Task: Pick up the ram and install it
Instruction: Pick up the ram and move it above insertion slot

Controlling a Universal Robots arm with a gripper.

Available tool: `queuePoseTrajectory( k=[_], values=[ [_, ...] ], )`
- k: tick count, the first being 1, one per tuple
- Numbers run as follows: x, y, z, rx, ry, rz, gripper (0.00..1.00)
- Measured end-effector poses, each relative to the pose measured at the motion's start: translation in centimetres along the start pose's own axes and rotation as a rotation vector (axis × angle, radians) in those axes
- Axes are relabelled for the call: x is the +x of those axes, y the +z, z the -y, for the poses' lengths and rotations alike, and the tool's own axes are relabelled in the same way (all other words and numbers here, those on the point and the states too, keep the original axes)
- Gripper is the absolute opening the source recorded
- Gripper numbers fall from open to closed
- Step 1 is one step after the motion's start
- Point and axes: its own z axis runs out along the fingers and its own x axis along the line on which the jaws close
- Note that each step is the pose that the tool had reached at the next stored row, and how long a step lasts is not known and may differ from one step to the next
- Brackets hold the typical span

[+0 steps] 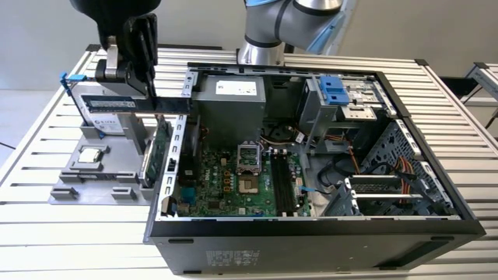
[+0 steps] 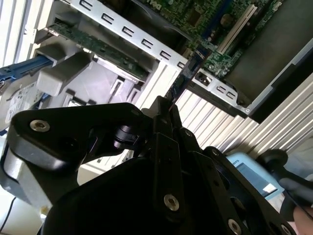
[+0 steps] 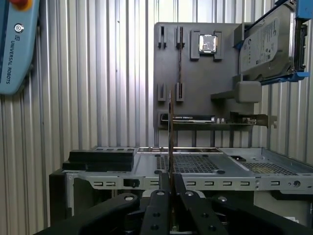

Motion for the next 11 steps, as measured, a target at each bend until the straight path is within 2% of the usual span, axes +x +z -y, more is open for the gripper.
queuePoseTrajectory(
  k=[11],
  values=[
    [-0.02,-0.17,1.02,0.0000,0.000,-0.0001,0.00]
  ],
)
